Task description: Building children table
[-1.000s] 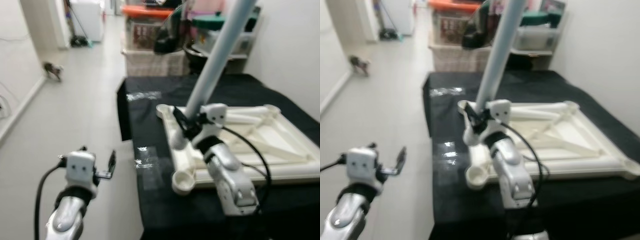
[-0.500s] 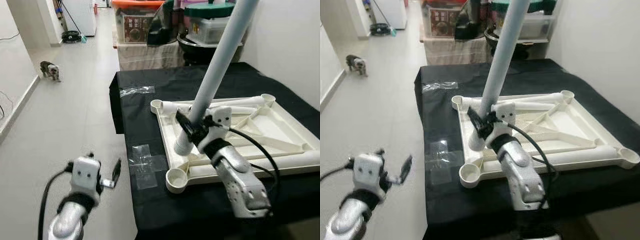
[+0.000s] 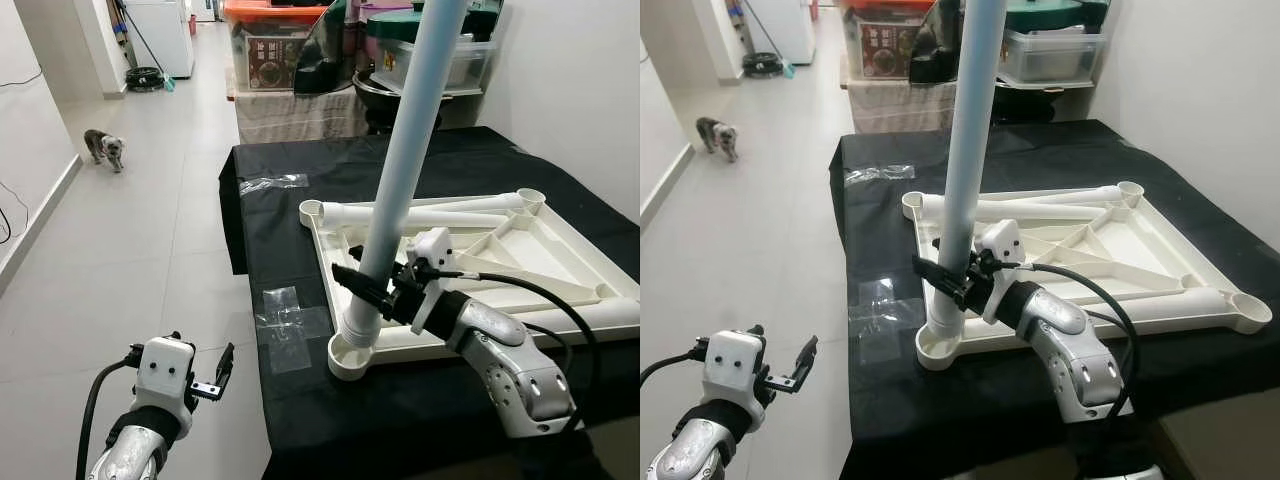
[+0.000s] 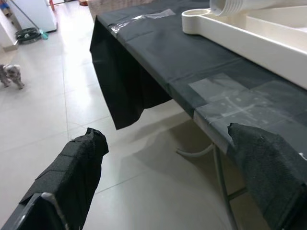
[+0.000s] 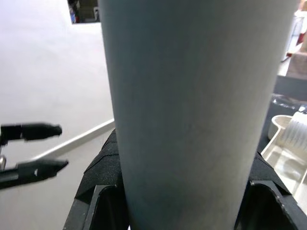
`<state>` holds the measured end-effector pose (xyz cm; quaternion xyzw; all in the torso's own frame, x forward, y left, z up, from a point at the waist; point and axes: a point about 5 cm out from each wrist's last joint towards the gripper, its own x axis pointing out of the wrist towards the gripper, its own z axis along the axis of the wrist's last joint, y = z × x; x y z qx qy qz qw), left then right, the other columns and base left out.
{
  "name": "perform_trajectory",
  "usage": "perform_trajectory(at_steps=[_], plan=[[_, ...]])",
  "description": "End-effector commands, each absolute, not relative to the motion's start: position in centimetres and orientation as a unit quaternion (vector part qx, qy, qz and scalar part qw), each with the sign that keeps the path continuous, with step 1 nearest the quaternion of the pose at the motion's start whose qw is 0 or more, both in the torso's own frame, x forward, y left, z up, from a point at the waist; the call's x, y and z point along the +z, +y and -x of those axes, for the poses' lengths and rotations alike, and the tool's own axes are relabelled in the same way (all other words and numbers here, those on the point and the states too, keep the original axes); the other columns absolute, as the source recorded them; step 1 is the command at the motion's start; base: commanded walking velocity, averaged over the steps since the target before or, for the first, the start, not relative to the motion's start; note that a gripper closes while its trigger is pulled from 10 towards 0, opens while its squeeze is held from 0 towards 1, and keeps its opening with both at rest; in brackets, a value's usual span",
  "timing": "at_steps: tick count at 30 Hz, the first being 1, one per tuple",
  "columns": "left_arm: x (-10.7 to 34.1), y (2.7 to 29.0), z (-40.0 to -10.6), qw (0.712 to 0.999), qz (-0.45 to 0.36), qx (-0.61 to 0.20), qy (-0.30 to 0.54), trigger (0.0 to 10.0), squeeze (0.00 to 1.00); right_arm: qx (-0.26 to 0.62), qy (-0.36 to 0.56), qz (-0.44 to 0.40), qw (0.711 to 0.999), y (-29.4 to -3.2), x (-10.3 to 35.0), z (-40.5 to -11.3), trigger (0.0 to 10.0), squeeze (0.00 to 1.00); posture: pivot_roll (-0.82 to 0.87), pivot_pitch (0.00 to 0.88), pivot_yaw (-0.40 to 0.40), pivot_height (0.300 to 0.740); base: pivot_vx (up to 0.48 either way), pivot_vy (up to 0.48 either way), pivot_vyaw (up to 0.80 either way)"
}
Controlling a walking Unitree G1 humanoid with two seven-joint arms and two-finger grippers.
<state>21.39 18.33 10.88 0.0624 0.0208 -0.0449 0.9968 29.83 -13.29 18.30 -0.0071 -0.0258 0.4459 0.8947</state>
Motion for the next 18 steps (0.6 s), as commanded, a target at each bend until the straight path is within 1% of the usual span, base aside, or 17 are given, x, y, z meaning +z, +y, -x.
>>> perform_trajectory(at_steps=[1,3,8,13,18], plan=[[10.6,18.6,-21.3,0.997,-0.063,-0.044,0.029,10.0,0.0,0.451,-0.025,0.02,0.892,-13.3,18.1,-30.2,10.0,0.0,0.05,0.0,-0.054,0.74,0.0,0.0,0.0],[10.5,18.5,-21.4,0.997,-0.061,-0.047,0.028,10.0,0.0,0.453,-0.029,0.023,0.891,-13.4,18.0,-30.9,10.0,0.0,0.06,0.0,-0.054,0.74,0.0,0.0,0.0],[10.6,18.4,-21.5,0.997,-0.06,-0.05,0.024,10.0,0.0,0.461,-0.036,0.021,0.886,-12.8,18.1,-31.3,10.0,0.0,0.07,0.0,-0.059,0.74,0.0,0.0,0.0],[10.7,18.5,-21.5,0.997,-0.06,-0.048,0.022,10.0,0.0,0.482,-0.028,0.025,0.875,-12.0,17.2,-30.7,10.0,0.0,0.08,0.0,-0.062,0.74,0.0,0.0,0.0],[10.6,18.7,-21.3,0.997,-0.062,-0.046,0.024,10.0,0.0,0.51,-0.015,0.023,0.86,-11.4,16.0,-29.3,10.0,0.0,0.08,0.0,-0.059,0.74,0.0,0.0,0.0]])
